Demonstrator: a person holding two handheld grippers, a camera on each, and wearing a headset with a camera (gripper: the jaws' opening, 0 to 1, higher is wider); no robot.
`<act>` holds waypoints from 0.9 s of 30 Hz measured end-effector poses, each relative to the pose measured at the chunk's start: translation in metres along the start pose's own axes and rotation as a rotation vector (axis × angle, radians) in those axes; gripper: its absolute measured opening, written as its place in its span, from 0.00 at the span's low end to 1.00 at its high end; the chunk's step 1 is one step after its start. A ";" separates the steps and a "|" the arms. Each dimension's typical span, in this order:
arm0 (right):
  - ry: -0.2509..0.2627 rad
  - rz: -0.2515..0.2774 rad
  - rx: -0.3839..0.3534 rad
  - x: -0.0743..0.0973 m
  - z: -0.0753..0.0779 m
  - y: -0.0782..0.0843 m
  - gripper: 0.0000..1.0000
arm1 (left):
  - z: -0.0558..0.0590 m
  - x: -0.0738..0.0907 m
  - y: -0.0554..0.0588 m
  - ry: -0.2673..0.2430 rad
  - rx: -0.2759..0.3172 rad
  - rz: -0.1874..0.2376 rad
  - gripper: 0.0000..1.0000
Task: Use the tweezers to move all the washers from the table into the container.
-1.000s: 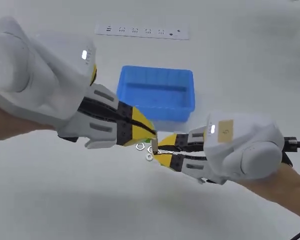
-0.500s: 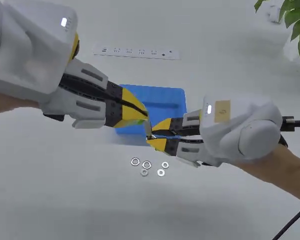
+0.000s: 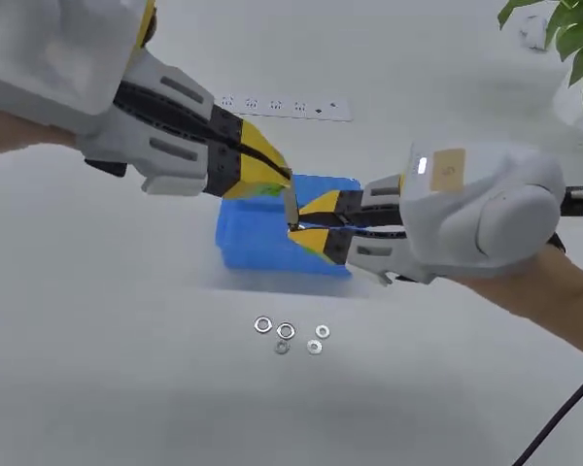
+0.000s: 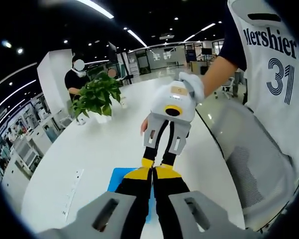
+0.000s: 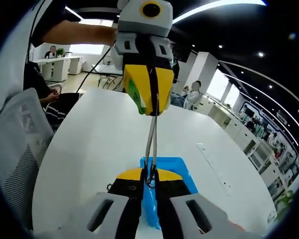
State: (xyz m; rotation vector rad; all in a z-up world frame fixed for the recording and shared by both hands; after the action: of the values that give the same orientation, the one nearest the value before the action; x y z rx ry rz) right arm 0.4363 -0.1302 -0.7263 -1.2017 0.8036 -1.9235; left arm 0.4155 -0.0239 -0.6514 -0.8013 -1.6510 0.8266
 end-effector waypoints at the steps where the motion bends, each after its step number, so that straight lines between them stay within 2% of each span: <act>1: 0.006 0.001 -0.001 -0.002 0.004 0.001 0.09 | -0.004 -0.001 0.000 0.002 -0.001 -0.001 0.05; 6: 0.017 -0.009 0.003 -0.013 0.018 0.008 0.09 | -0.022 -0.007 0.004 0.004 -0.008 -0.010 0.05; 7: 0.016 -0.013 0.006 -0.015 0.020 0.009 0.09 | -0.032 -0.009 0.009 0.003 -0.006 -0.013 0.05; 8: 0.015 -0.017 0.005 -0.018 0.023 0.012 0.09 | -0.037 -0.011 0.012 0.002 -0.005 -0.014 0.05; 15: 0.011 -0.033 -0.018 -0.035 0.037 0.030 0.09 | -0.057 -0.023 0.030 -0.018 0.026 -0.002 0.05; 22: -0.004 -0.052 -0.036 -0.050 0.043 0.046 0.09 | -0.072 -0.035 0.051 -0.019 0.050 -0.007 0.05; 27: -0.029 -0.068 -0.044 -0.061 0.042 0.056 0.09 | -0.075 -0.041 0.066 -0.013 0.073 -0.022 0.05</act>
State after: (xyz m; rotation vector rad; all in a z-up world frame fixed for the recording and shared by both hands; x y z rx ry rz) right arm 0.5069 -0.1160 -0.7842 -1.2954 0.8025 -1.9478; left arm 0.5032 -0.0137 -0.7140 -0.7274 -1.6289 0.8733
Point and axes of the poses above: the centre of the closed fingertips' face, and the gripper's own axes: x roughly backward along the fingers, z roughly to its right, y roughly out of its underside, the point moved 7 cm from there along x, roughly backward along the fingers, and after that the axes turned 2 degrees about x, right-handed, at the moved point
